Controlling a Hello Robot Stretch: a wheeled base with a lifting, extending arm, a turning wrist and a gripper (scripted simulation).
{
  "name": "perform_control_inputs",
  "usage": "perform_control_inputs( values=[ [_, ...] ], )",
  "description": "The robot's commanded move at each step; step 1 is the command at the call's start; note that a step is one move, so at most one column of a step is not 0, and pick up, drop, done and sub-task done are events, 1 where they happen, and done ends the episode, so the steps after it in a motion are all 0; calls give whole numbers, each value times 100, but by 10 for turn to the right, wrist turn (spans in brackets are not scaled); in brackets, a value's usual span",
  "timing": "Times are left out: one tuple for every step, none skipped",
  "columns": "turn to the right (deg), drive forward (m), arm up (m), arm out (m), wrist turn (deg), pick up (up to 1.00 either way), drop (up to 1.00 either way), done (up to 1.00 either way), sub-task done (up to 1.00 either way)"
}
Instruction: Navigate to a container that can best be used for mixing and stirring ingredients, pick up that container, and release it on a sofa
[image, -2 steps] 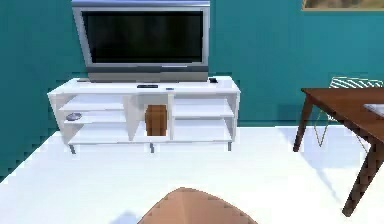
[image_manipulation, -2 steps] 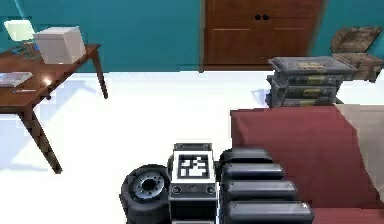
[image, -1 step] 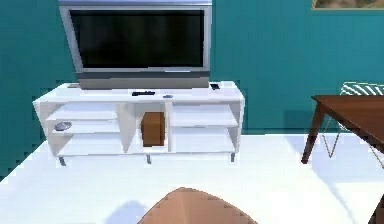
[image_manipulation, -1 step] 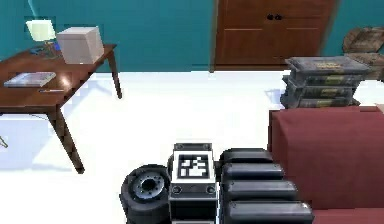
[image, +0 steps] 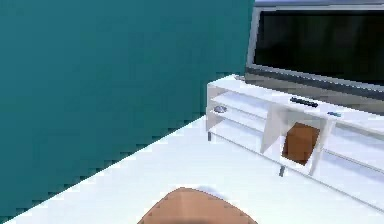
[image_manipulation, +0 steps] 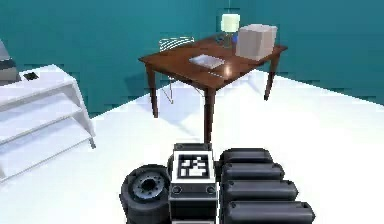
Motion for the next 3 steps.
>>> perform_control_inputs(
  values=[
    [-450, 0, 0, 0, 0, 0, 0, 0, 0],
    [0, 30, 0, 0, 0, 0, 0, 0, 0],
    [-450, 0, 0, 0, 0, 0, 0, 0, 0]
  ],
)
